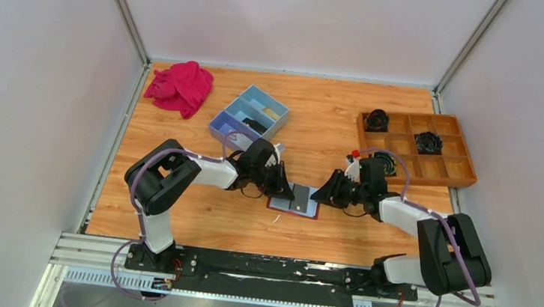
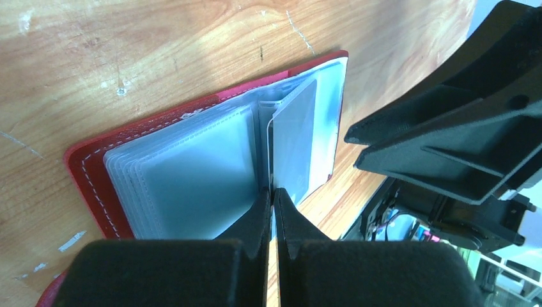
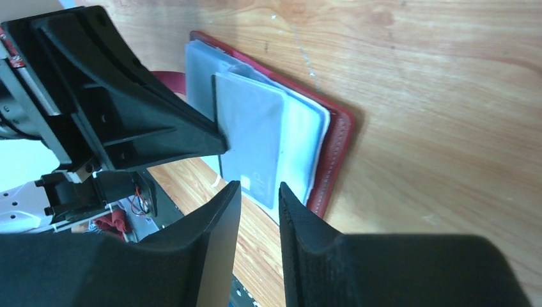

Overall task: Take the credit cards out of the card holder
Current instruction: Remove the credit card from the card holder.

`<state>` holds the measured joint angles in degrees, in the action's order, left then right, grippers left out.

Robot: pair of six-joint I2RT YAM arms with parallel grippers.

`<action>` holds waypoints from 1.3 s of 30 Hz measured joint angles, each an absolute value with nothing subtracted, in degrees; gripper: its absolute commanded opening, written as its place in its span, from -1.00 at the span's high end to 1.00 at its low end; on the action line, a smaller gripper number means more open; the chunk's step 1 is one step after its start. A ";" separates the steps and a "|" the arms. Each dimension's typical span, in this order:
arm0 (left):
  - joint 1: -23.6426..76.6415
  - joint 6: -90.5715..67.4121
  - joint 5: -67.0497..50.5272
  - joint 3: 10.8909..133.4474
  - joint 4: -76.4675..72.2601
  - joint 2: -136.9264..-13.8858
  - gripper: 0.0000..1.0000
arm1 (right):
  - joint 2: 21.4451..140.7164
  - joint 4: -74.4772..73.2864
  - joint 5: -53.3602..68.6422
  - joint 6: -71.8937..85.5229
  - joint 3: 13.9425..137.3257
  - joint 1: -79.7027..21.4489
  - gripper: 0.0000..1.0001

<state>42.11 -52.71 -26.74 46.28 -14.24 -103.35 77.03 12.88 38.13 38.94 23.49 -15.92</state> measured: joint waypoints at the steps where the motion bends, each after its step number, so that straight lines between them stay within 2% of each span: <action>1: 42.06 -52.58 -26.85 46.33 -14.22 -103.35 1.00 | 76.14 12.84 37.93 38.92 23.51 -16.43 0.37; 7: 42.06 -52.14 -28.14 47.20 -13.96 -103.68 1.00 | 76.86 12.84 37.54 38.94 23.57 -18.55 0.45; 13: 42.06 -52.07 -28.97 47.99 -13.72 -104.12 1.00 | 78.61 11.92 35.33 39.44 23.75 -19.53 0.27; 23: 42.06 -51.03 -30.94 48.01 -13.76 -104.44 1.00 | 80.99 15.51 36.10 42.06 23.92 -19.62 0.30; 30: 41.54 -50.94 -32.71 48.01 -14.26 -105.62 1.00 | 81.71 18.98 36.34 43.94 22.63 -19.59 0.47; 36: 41.15 -50.81 -33.41 48.01 -14.52 -106.48 0.99 | 81.67 20.10 35.92 44.29 21.67 -19.59 0.84; 39: 41.06 -50.85 -33.52 48.01 -14.63 -106.67 0.84 | 81.67 20.10 35.55 44.38 21.45 -19.59 0.99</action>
